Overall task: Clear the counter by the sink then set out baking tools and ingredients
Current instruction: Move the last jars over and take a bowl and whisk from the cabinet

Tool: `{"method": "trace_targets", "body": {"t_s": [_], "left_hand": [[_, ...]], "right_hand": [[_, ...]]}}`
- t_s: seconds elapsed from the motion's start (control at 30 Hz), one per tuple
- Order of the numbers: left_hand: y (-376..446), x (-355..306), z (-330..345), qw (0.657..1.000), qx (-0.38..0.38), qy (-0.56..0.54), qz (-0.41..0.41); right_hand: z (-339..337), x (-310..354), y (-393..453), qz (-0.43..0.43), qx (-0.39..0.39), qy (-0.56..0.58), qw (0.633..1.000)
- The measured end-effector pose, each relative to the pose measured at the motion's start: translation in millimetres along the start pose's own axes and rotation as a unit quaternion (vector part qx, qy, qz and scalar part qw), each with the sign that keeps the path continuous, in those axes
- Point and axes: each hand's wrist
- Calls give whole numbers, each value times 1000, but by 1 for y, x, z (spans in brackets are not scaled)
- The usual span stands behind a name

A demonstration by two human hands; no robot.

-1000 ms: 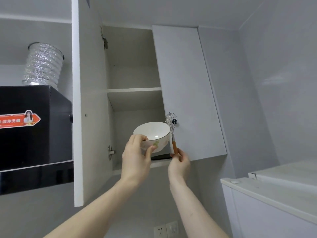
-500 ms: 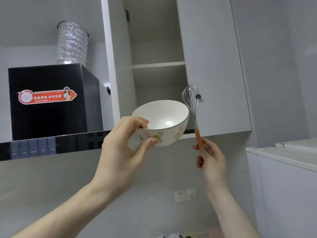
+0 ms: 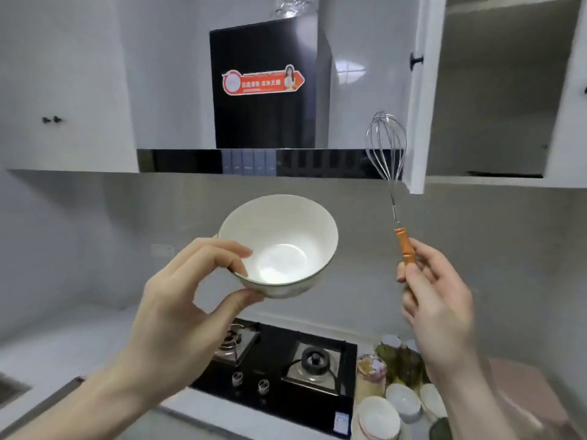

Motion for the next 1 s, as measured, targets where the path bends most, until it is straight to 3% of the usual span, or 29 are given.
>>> {"method": "trace_targets", "body": {"t_s": [0.17, 0.4, 0.7, 1.0], "left_hand": [[-79, 25, -67, 989, 10, -11, -146], [-184, 65, -154, 962, 80, 113, -236], [-248, 139, -190, 921, 78, 167, -344], [-273, 280, -195, 884, 72, 188, -421]], "right_hand": [[79, -59, -39, 105, 81, -41, 990], [174, -141, -107, 257, 184, -65, 947], [263, -216, -106, 299, 273, -124, 906], [361, -306, -49, 318, 322, -159, 877]]}}
Point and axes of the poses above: each hand's wrist, its own y-axis towards the middle knuckle, its own z-axis out of the palm, x = y × z, and after that the axes turned 9 degrees about z, right-handed
